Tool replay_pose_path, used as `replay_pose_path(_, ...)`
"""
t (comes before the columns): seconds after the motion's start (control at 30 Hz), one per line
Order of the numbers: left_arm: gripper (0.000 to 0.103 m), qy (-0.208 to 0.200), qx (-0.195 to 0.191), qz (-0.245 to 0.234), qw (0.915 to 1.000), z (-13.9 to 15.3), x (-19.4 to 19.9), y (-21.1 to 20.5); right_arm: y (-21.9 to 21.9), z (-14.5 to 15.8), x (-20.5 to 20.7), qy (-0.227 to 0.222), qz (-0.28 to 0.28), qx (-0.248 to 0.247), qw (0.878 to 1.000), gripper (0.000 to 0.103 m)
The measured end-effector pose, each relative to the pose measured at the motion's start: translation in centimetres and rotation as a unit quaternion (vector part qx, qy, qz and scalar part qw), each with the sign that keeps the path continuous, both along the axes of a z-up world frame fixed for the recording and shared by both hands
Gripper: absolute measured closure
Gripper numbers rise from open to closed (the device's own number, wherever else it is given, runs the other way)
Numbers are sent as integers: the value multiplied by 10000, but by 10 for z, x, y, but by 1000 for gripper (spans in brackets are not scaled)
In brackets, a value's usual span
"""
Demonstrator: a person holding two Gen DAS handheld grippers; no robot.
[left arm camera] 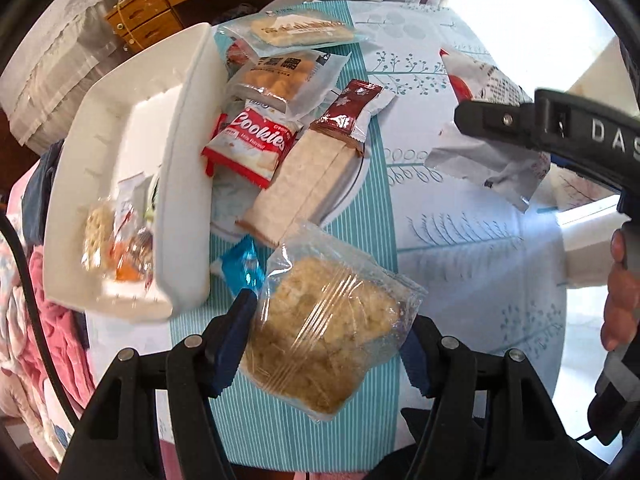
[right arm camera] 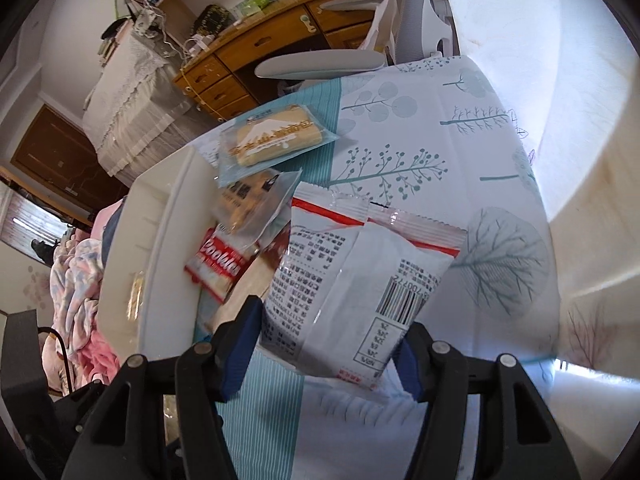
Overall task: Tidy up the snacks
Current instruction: 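Carry the white printed bag and clear cracker bag into the white tray and open both tools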
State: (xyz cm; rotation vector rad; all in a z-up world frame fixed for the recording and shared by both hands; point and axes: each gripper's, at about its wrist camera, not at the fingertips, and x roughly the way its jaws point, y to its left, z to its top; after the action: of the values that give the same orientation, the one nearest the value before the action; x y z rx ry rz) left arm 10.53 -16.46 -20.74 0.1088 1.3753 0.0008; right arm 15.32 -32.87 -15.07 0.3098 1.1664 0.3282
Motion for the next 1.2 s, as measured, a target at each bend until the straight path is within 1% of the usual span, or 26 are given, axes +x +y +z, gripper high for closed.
replay_pose_path(0.1, 38, -25, -99, 89, 9999, 14, -17, -4, 1, 6, -14, -93, 76, 12, 9999, 42)
replay_pose_path(0.17, 38, -44, -245, 170, 9995, 21, -25, 2, 3, 10, -24, -188, 179, 0, 9997, 42)
replay_pose_path(0.3, 38, -190, -368, 326, 9986, 39, -41, 11, 12, 16, -43, -348, 474, -98, 9982, 42)
replay_pose_path(0.53, 38, -460, -626, 582, 9953, 67, -54, 31, 29, 27, -60, -561, 894, -31, 9944, 42)
replay_pose_path(0.77, 38, -739, -864, 813, 9902, 93, -65, 63, 51, 38, -70, -795, 1213, 74, 9894, 42)
replay_pose_path(1.0, 38, -1026, -1107, 784, 9854, 114, -67, 100, 77, 48, -83, -968, 1288, 230, 9867, 42)
replay_pose_path(1.2, 38, -1187, -1279, 628, 9827, 129, -63, 136, 105, 56, -90, -1112, 1215, 224, 9861, 42)
